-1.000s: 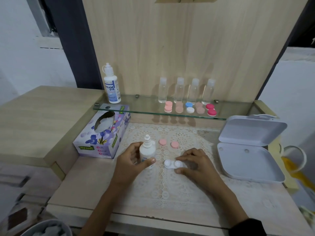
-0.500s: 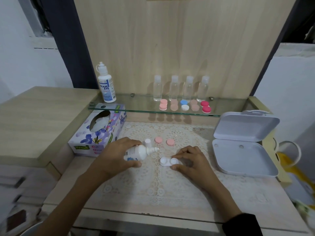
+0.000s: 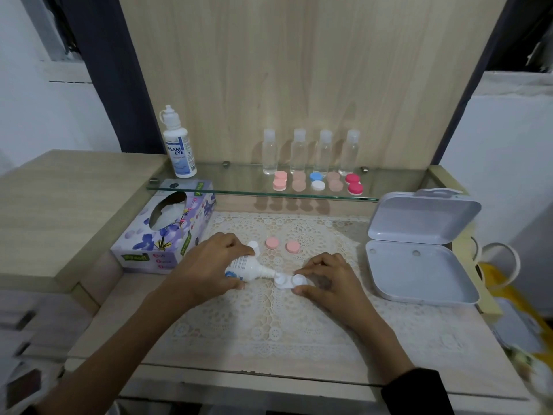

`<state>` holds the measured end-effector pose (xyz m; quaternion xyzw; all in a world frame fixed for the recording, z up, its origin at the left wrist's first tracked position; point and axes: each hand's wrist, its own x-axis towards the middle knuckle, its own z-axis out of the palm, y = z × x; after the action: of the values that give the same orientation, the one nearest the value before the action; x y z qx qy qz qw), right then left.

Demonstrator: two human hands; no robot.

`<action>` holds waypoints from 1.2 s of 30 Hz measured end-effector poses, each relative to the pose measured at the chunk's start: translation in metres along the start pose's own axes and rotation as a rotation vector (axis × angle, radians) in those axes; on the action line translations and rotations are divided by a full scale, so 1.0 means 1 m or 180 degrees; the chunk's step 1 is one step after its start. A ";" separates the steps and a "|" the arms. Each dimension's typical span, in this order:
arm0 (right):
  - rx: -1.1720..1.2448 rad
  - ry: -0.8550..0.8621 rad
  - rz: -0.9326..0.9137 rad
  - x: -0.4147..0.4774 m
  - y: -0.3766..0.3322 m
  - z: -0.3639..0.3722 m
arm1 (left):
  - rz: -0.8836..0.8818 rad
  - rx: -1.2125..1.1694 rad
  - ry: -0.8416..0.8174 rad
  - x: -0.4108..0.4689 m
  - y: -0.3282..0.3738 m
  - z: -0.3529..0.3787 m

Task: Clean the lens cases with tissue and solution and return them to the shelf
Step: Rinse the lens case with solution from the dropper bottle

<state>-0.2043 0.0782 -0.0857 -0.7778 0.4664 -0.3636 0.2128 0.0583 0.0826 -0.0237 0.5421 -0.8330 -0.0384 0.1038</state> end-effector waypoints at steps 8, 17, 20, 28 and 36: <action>-0.0019 -0.0018 0.0027 0.000 0.000 0.000 | 0.0459 0.0191 0.0446 0.001 -0.001 0.003; 0.0001 -0.0009 0.0034 0.000 0.001 0.000 | 0.0577 0.0220 0.0638 0.001 -0.003 0.010; 0.0040 0.0000 0.0029 0.000 0.001 0.000 | 0.0635 0.0199 0.0710 0.000 -0.004 0.011; 0.0011 -0.0008 0.0039 -0.001 0.001 0.000 | 0.0721 0.0167 0.0770 0.004 -0.003 0.007; 0.0060 -0.0010 0.0052 0.000 0.002 0.001 | 0.0780 0.0132 0.0779 0.006 -0.003 0.005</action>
<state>-0.2049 0.0773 -0.0879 -0.7725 0.4689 -0.3650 0.2239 0.0581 0.0760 -0.0284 0.4392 -0.8746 0.0579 0.1971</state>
